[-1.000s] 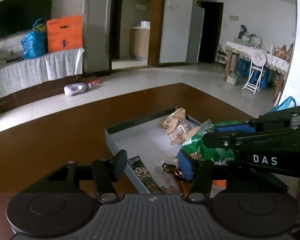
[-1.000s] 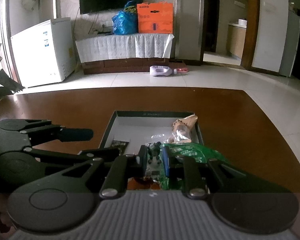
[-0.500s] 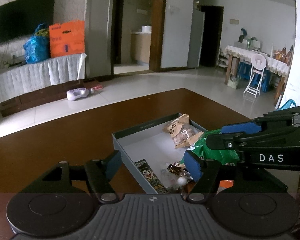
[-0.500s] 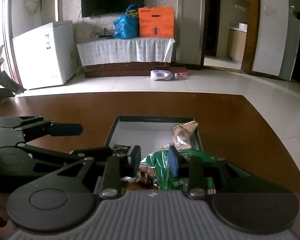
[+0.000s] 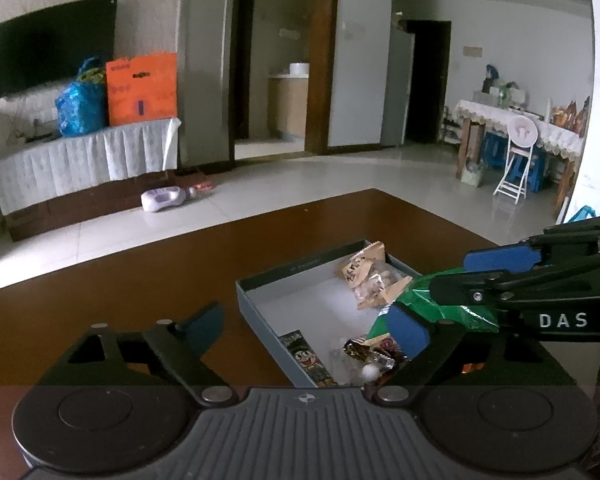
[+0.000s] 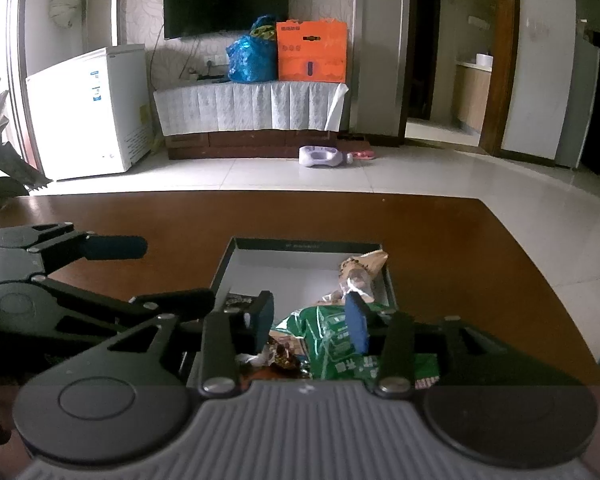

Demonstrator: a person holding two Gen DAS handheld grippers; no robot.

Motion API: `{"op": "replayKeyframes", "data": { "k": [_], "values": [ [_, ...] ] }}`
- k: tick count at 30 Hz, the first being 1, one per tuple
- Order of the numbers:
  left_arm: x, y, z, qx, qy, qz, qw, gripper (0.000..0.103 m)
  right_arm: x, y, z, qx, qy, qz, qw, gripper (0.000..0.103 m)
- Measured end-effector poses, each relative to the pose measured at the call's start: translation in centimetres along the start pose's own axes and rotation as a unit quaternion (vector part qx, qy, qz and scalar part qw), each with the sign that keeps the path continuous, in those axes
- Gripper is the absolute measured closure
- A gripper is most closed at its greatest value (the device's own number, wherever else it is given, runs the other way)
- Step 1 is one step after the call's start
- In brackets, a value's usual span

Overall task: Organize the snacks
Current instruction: 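Open left tool over box while right tool releases clear packet inside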

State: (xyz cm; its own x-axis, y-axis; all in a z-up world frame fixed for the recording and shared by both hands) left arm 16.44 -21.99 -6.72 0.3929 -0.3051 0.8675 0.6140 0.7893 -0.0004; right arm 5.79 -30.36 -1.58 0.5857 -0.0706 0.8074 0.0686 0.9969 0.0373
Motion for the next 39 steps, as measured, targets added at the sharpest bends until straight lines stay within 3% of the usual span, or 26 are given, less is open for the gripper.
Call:
{"op": "replayKeyframes", "data": {
  "k": [7, 19, 28, 32, 39],
  "values": [
    [0.2, 0.5, 0.7, 0.011, -0.007, -0.004, 0.9999, 0.0, 0.2, 0.0, 0.8, 0.003, -0.001, 0.0, 1.0, 0.054],
    [0.0, 0.5, 1.1, -0.005, -0.002, 0.0, 1.0, 0.0, 0.2, 0.2, 1.8, 0.0, -0.003, 0.007, 1.0, 0.051],
    [-0.2, 0.3, 1.0, 0.011, 0.005, -0.008, 0.9999, 0.0, 0.6, 0.2, 1.9, 0.004, -0.004, 0.007, 1.0, 0.051],
    [-0.3, 0.3, 1.0, 0.014, 0.007, -0.006, 0.9999, 0.0, 0.8, 0.2, 2.4, 0.009, -0.006, 0.007, 1.0, 0.041],
    [-0.4, 0.0, 0.9, 0.023, 0.008, -0.017, 0.9996, 0.0, 0.7, 0.3, 2.7, 0.013, -0.007, 0.011, 1.0, 0.039]
  ]
}}
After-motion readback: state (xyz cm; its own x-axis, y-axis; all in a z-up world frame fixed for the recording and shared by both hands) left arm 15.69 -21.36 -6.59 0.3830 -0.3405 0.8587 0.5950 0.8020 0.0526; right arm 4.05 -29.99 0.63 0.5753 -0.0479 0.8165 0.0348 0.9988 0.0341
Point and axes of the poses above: each gripper's, at about its wrist camera, not at the fingertips, and z roughly against the way its jaws point, y to its left, x to its top, the point moved 8 cm from there along -z, roughly the way its jaws point, and after that the axes turned 2 degrees about -z, right-handed, at the moved point
